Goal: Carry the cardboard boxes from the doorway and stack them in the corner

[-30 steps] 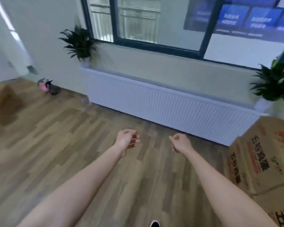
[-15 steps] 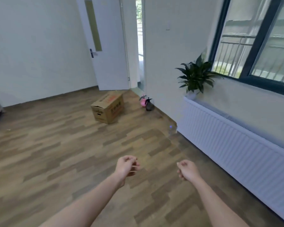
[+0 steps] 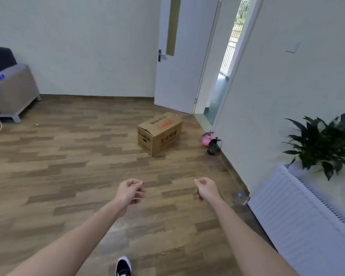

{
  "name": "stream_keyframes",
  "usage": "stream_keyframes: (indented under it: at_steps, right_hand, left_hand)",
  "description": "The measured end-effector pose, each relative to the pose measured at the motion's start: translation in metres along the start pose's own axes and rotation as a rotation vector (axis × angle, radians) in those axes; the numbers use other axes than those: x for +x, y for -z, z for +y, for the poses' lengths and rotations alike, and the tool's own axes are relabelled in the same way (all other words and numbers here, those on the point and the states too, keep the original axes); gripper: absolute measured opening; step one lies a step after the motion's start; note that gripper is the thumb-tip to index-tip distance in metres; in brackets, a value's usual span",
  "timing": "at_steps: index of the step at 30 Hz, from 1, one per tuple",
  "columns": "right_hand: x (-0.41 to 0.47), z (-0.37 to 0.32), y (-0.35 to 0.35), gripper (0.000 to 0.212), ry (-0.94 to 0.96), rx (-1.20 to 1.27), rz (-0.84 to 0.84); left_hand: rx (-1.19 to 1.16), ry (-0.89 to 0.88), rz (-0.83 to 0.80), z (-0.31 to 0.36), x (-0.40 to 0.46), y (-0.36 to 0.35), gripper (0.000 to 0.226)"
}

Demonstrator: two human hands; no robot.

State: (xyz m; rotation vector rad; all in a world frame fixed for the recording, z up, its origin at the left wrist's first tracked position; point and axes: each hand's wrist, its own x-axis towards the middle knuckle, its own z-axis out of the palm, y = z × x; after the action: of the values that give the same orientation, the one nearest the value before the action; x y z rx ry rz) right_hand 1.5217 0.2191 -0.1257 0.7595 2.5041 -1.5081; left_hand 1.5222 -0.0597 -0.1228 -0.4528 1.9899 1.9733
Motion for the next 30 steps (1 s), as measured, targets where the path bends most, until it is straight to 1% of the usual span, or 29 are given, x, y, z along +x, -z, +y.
stream_keyframes:
  at_steps: [2,6,7,12,15,17,19,21,23,26,30]
  right_hand:
    - [0.05,-0.031,-0.02,0.017,-0.013,0.014,0.005]
    - [0.149,-0.098,-0.052,0.018,-0.121,0.003,-0.069]
    - [0.162,-0.108,-0.054,0.018,-0.136,0.008,-0.078]
    - [0.282,-0.18,-0.077,0.027,-0.123,0.001,-0.032]
    - [0.348,-0.212,-0.094,0.028,-0.158,0.067,-0.016]
    - [0.396,-0.23,-0.107,0.028,-0.149,0.083,-0.009]
    - [0.454,-0.244,-0.12,0.022,-0.138,0.083,-0.001]
    - [0.521,-0.258,-0.135,0.008,-0.153,0.106,0.022]
    - [0.593,-0.272,-0.149,0.014,-0.196,0.148,0.024]
    - [0.689,-0.303,-0.162,0.024,-0.261,0.202,-0.013]
    - [0.791,-0.343,-0.177,0.041,-0.321,0.159,-0.022]
  left_hand:
    - [-0.031,0.0,0.026,0.022,0.058,0.012,0.012]
    - [-0.046,0.007,0.038,0.084,0.175,0.034,0.01]
    - [-0.034,-0.002,0.034,0.094,0.189,0.034,0.01]
    - [0.02,-0.036,0.018,0.155,0.312,0.036,0.02]
    - [0.08,-0.027,-0.011,0.185,0.386,0.031,0.015]
    - [0.11,-0.007,-0.017,0.2,0.438,0.023,0.009]
    - [0.138,0.006,-0.036,0.216,0.495,0.012,0.011]
    - [0.157,0.011,-0.046,0.238,0.558,-0.002,0.019]
    - [0.2,0.032,-0.03,0.263,0.625,-0.014,0.022]
    - [0.277,0.095,0.003,0.298,0.715,-0.026,0.018]
    - [0.352,0.154,0.014,0.346,0.816,-0.039,0.016]
